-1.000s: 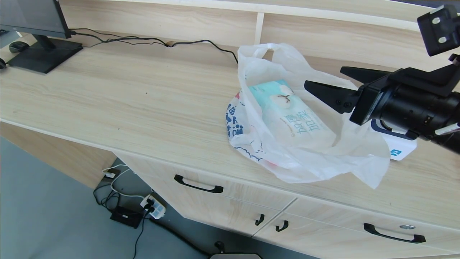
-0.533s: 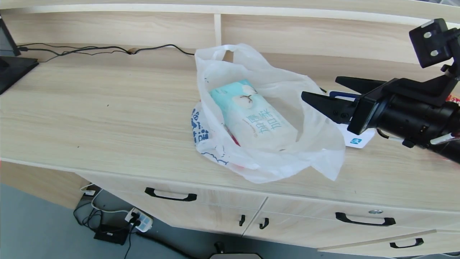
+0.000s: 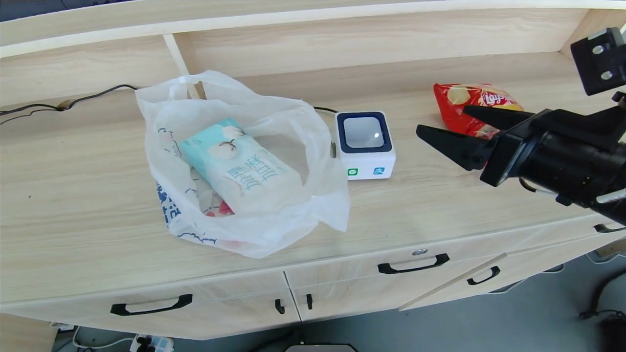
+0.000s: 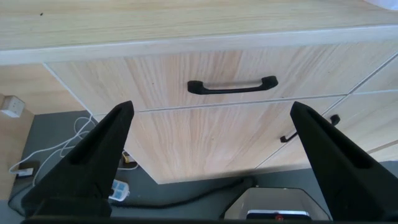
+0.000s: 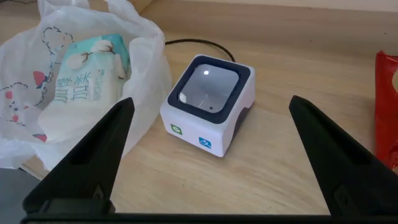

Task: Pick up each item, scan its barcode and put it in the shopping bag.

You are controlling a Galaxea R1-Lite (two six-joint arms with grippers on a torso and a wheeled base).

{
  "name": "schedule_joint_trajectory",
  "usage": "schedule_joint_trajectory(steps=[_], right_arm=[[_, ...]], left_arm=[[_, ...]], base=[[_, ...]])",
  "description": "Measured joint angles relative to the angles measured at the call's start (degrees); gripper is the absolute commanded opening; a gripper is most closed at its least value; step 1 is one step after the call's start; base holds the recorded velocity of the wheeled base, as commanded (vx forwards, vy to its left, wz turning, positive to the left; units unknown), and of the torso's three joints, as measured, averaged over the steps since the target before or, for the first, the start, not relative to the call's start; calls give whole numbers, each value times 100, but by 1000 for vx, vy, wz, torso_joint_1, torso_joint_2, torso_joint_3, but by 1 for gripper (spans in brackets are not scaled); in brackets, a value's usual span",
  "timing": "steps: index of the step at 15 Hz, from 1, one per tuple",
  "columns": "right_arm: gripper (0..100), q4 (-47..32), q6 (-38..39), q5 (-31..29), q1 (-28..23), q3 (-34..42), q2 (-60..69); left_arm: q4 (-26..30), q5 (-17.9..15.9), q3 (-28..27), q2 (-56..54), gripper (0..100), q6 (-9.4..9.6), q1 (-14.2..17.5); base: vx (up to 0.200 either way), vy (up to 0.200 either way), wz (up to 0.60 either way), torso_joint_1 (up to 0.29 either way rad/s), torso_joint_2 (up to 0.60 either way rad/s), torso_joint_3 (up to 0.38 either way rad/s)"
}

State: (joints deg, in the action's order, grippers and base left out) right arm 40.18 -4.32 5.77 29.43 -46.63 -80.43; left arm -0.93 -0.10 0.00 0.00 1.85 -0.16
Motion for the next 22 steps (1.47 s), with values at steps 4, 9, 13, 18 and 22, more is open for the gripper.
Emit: schedule_joint_trajectory(steps=[4, 9, 13, 18, 22], right_arm=[[100, 143, 775, 105, -11, 684, 522], [100, 143, 913, 488, -9, 1212, 940], [100, 148, 1175, 567, -38, 1270, 1037], [100, 367, 1257, 550, -221, 1391, 891], [100, 366, 1252, 485, -322, 1480, 867]], left_arm=[[-2, 0, 0, 0, 100, 0, 0], [-2, 0, 0, 0, 100, 0, -2], [-2, 0, 0, 0, 100, -2, -2], [4, 0, 0, 0, 100, 4, 0], [6, 0, 0, 0, 100, 0, -2]], base=[[0, 0, 0, 0, 0, 0], [0, 0, 0, 0, 0, 0], [0, -50, 0, 2, 1, 2], [0, -200, 0, 7, 3, 1], [0, -200, 0, -1, 0, 1]])
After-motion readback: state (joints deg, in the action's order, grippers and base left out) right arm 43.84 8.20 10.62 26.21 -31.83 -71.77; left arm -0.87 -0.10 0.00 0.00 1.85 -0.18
